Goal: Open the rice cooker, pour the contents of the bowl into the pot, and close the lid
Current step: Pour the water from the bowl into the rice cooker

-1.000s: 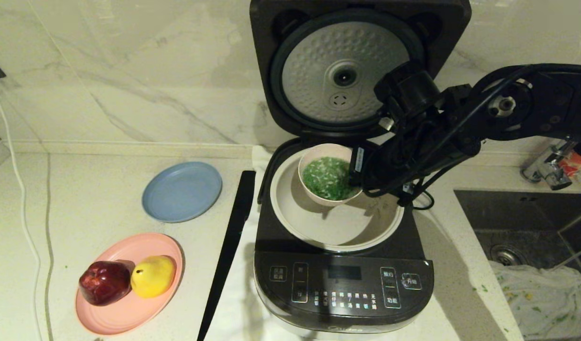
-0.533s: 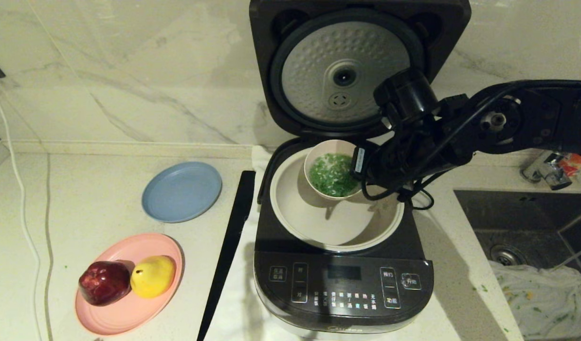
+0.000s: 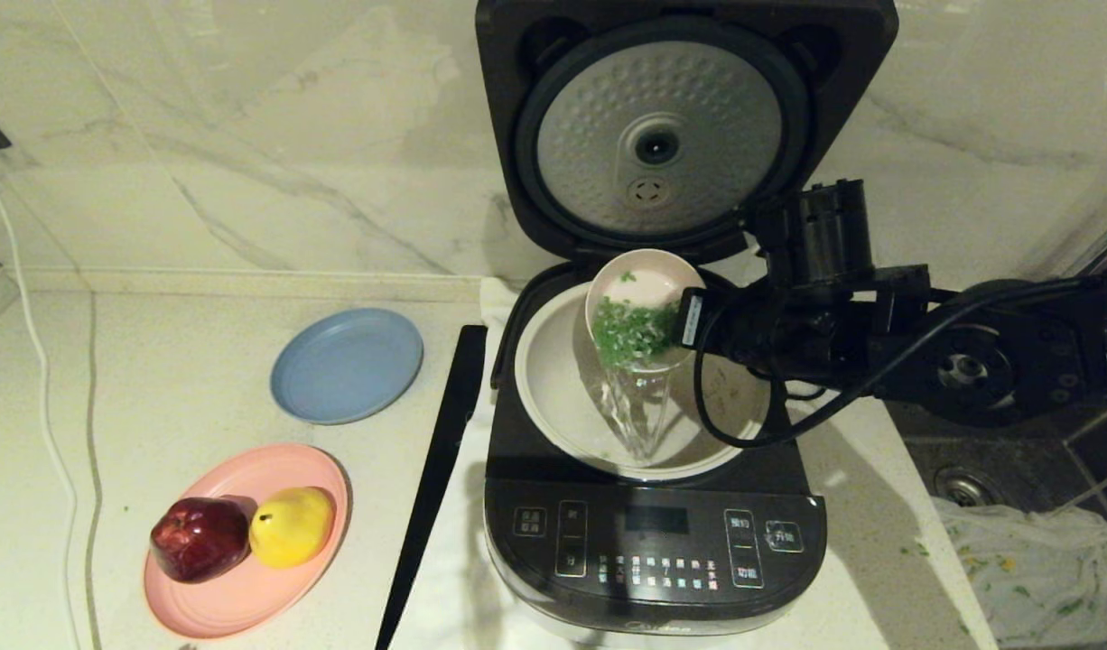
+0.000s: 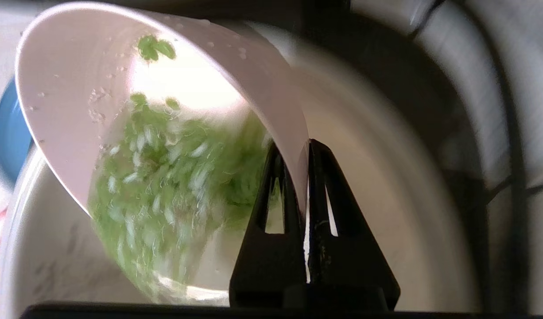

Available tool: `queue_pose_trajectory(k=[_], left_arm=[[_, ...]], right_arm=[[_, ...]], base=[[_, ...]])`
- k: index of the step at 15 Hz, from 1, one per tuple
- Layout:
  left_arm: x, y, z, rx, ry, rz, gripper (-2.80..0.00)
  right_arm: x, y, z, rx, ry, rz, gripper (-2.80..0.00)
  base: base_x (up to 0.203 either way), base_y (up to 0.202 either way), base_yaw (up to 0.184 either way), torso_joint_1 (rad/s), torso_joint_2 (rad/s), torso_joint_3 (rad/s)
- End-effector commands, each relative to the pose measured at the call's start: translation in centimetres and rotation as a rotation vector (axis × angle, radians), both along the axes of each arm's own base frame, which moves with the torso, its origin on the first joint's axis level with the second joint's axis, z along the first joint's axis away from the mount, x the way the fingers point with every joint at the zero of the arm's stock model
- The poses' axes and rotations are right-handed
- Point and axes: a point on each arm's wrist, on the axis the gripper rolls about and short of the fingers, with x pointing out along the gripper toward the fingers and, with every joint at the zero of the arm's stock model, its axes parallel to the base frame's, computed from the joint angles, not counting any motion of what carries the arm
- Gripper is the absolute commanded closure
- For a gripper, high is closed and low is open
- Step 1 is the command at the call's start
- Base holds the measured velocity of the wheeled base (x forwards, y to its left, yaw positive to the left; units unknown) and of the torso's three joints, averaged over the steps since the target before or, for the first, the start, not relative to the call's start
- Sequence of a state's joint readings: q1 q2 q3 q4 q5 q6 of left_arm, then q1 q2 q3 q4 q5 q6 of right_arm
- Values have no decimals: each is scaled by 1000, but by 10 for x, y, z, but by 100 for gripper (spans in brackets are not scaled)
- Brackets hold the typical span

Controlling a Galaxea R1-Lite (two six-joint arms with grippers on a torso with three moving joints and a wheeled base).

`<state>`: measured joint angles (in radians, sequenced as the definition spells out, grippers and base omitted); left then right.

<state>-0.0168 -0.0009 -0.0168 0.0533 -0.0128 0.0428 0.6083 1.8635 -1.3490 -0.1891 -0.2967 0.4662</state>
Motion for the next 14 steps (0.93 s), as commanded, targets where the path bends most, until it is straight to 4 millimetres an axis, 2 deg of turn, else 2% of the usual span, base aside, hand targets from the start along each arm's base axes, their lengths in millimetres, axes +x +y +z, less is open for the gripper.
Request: queue_pose_trajectory(k=[1,7,14], left_arm=[[0,0,0,0,-2,0,0],[0,0,0,1,0,0,0],[0,0,0,0,0,-1,0]], right_arm=[[-9,-5,9,-28,-131,-11,0],[-16,-8,26,-94,-262,-2,0],[4,4,9,-241,-404,-67,0]], base=[[0,0,0,0,0,0],[0,0,0,0,0,0],[0,0,0,0,0,0]])
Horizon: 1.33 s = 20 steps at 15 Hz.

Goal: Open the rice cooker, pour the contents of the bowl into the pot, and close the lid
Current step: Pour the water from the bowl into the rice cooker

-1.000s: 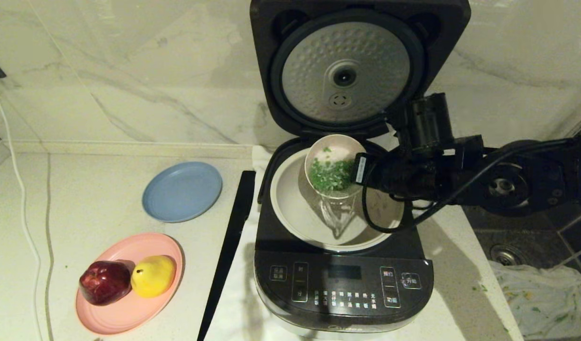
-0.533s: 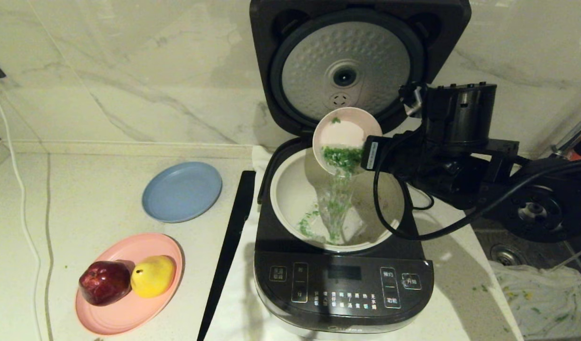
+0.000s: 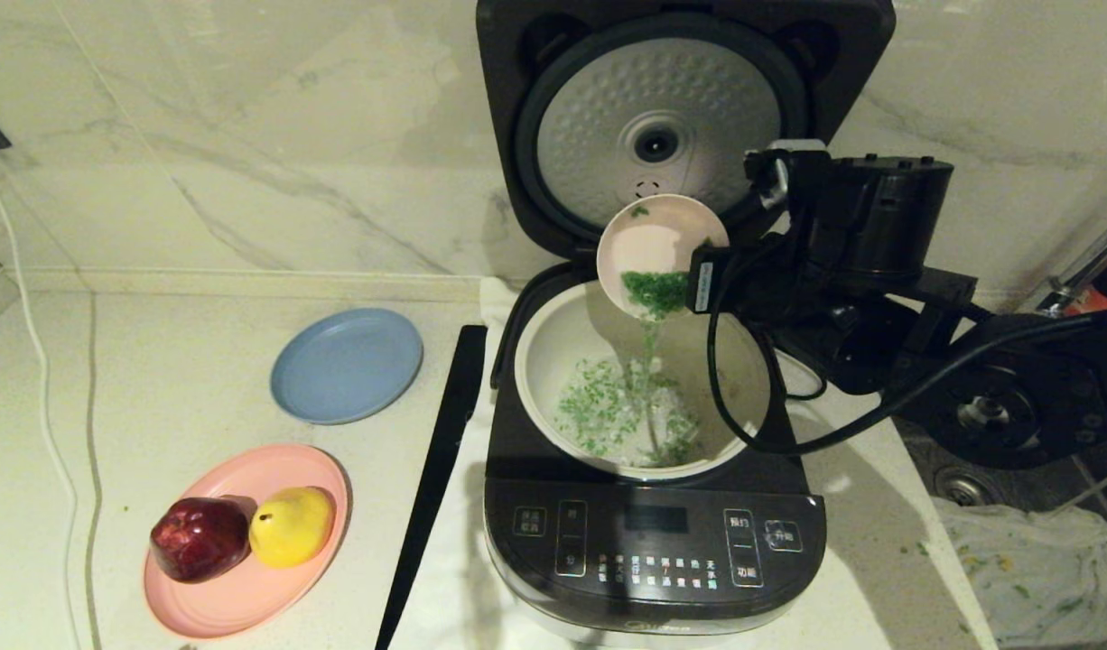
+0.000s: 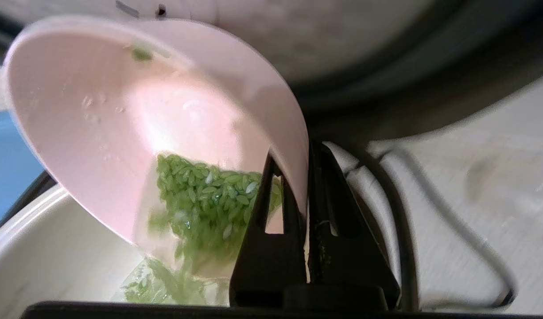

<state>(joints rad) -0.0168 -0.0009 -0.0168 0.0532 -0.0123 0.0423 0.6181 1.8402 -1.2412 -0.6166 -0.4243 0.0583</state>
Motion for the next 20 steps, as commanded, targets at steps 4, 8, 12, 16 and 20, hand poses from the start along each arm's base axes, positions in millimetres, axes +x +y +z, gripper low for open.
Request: queue_pose_trajectory(k=[4,8,12,16,20], left_arm=[[0,0,0,1,-1,0,0],[0,0,0,1,-1,-1,0],[0,0,0,1,0,0,0],[0,0,0,1,0,0,0],[0,0,0,1,-1,-1,0]], right_arm=[[9,10,-17,-74,-57,-40,0],[5,13,-25,-108,-89,-32,0],[2,16,-26,-134,-103,-29,0],[3,17,-24,-134,-106,-41,0],[2,19,-27,-148,-103,-46,0]], base=[[0,0,0,0,0,0],[0,0,0,0,0,0],[0,0,0,0,0,0],[0,0,0,0,0,0],[0,0,0,0,0,0]])
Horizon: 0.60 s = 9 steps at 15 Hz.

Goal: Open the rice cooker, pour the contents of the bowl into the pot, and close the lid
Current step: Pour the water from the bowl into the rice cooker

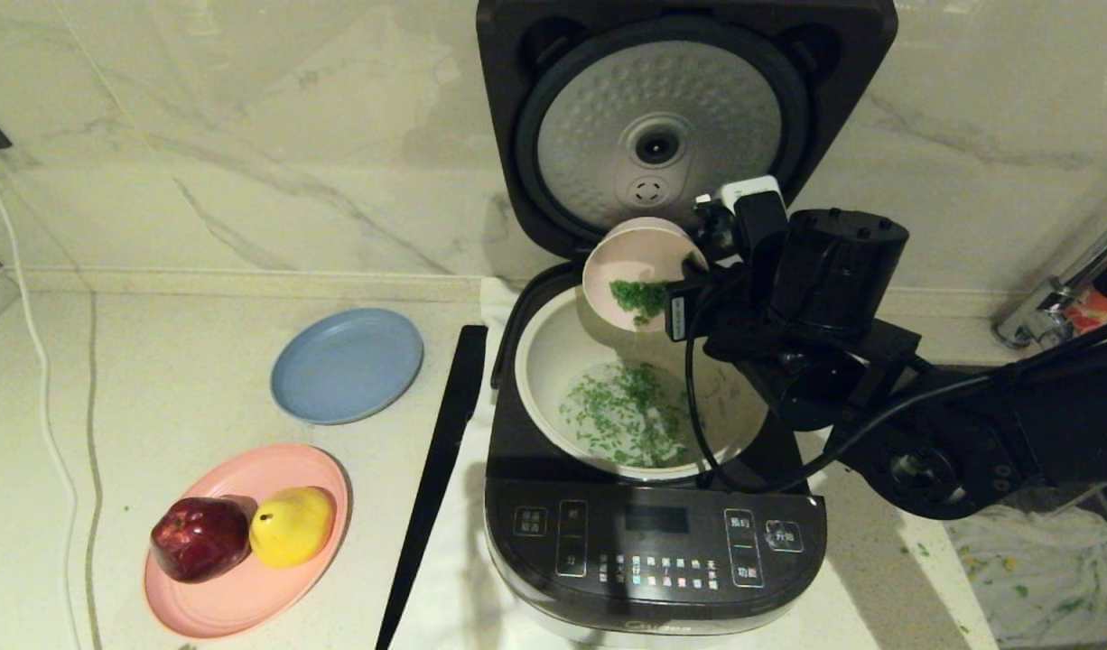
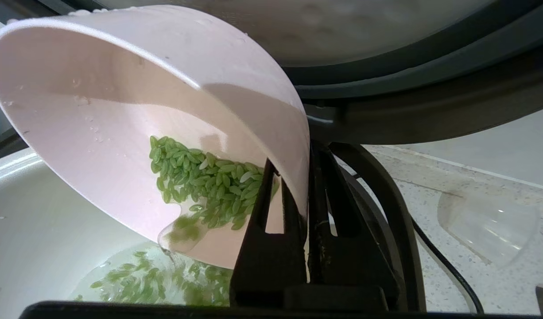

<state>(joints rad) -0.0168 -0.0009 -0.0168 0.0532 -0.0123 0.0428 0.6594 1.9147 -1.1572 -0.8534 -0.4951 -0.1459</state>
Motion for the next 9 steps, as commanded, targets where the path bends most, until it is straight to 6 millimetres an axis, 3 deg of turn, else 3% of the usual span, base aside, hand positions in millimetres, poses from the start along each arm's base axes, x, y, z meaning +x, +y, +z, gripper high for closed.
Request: queue_pose_trajectory(k=[1,9], left_arm=[[0,0,0,0,-1,0,0],[0,0,0,0,0,0,0]], right_arm=[[1,1,0,0,-4,-14,0],[4,2,-1,-2,1,-28,0]], base=[[0,0,0,0,0,0],[0,0,0,0,0,0]])
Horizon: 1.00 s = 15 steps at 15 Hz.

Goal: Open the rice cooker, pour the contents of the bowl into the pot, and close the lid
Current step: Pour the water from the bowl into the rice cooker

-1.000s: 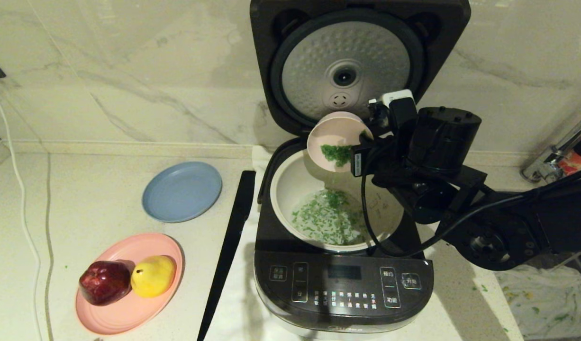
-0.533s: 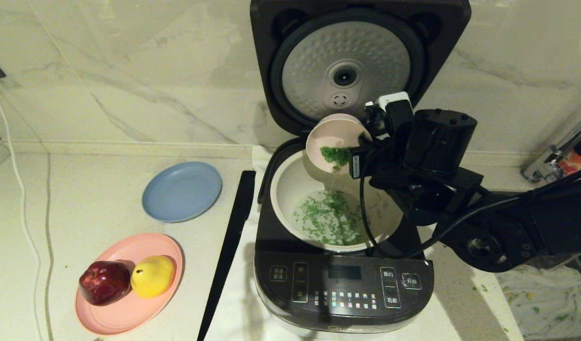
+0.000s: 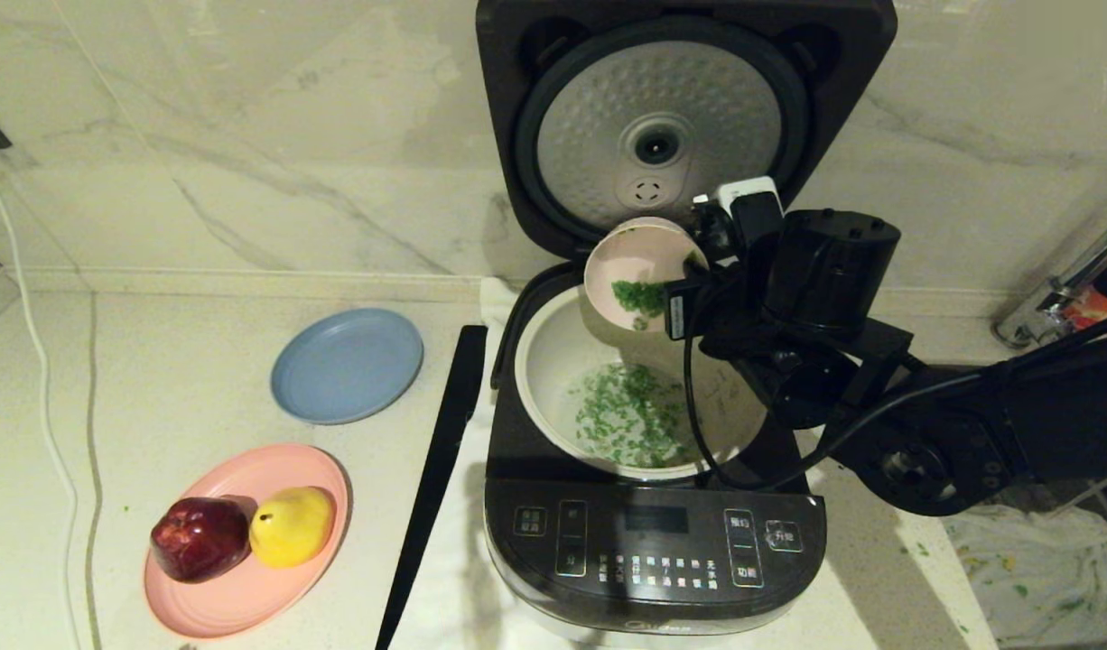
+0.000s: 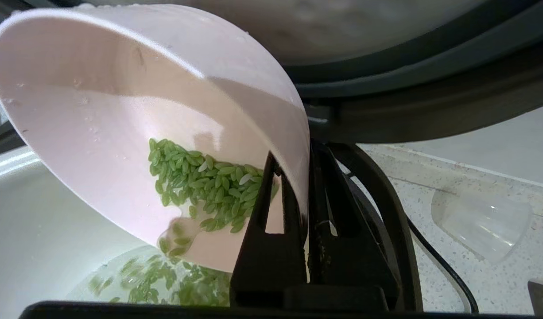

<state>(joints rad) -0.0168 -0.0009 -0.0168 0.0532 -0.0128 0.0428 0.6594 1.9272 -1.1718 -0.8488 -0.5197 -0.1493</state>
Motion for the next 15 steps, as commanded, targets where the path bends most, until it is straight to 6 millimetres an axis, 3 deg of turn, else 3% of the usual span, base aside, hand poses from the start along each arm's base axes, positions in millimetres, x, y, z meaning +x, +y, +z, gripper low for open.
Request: queue_pose_trajectory(k=[1,4,9,12,15], left_arm=[[0,0,0,0,0,0,0],[0,0,0,0,-1,0,0],[0,0,0,0,0,0,0],[0,0,0,1,0,-1,0],[0,0,0,0,0,0,0]], right_arm=[[0,0,3,3,-5,-2,0],[2,1,21,40,10,-33,0],[-16,-7,59,182,245,4,0],[-24,-15,82,336,394,78,0],[-36,-29,98,374,458,122,0]], base=[[0,0,0,0,0,0],[0,0,0,0,0,0],[0,0,0,0,0,0],[0,0,0,0,0,0],[0,0,0,0,0,0]])
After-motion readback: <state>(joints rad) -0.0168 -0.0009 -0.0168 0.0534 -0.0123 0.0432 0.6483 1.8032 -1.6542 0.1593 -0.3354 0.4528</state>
